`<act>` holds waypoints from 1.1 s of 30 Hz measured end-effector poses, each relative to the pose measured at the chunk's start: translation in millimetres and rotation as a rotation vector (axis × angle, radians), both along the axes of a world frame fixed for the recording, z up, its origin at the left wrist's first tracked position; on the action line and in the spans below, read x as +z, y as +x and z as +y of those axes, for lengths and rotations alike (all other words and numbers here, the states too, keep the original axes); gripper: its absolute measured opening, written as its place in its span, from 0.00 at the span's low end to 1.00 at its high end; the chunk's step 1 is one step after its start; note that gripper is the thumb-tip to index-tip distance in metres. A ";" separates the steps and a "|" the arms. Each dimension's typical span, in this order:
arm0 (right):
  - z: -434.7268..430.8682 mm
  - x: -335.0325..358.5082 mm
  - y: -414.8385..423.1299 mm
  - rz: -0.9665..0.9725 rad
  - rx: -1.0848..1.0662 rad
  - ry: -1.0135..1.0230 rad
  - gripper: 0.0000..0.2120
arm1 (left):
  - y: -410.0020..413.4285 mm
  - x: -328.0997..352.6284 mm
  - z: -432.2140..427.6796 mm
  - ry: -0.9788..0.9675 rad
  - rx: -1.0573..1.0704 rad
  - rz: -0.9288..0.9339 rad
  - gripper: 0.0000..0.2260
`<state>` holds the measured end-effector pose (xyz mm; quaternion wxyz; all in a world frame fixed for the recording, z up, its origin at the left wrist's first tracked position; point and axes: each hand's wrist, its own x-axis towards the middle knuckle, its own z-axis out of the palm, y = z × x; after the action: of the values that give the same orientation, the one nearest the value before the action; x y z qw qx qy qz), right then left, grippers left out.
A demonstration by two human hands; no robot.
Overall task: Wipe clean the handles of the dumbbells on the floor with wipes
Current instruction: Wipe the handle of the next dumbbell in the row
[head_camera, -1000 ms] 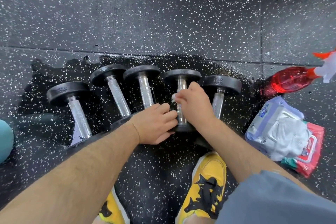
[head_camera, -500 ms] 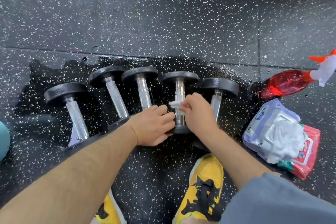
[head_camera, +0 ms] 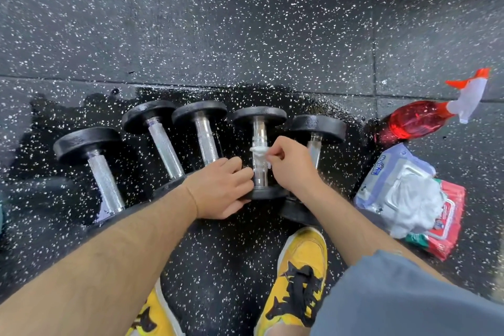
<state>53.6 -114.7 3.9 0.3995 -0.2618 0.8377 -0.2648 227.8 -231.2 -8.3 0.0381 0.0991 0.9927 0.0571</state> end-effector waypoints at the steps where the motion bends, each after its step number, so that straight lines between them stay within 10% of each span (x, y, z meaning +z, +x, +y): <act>1: 4.0 -0.5 1.1 0.001 0.027 0.010 0.07 | -0.2 -0.3 0.0 -0.002 -0.004 -0.001 0.15; 33: 3.7 4.5 5.7 0.118 0.259 -0.058 0.04 | -0.5 0.0 -1.0 0.012 0.008 0.035 0.14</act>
<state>59.3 -111.0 8.4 0.3727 -0.3941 0.8109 -0.2193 227.3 -232.2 -8.3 0.0197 0.0965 0.9932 0.0614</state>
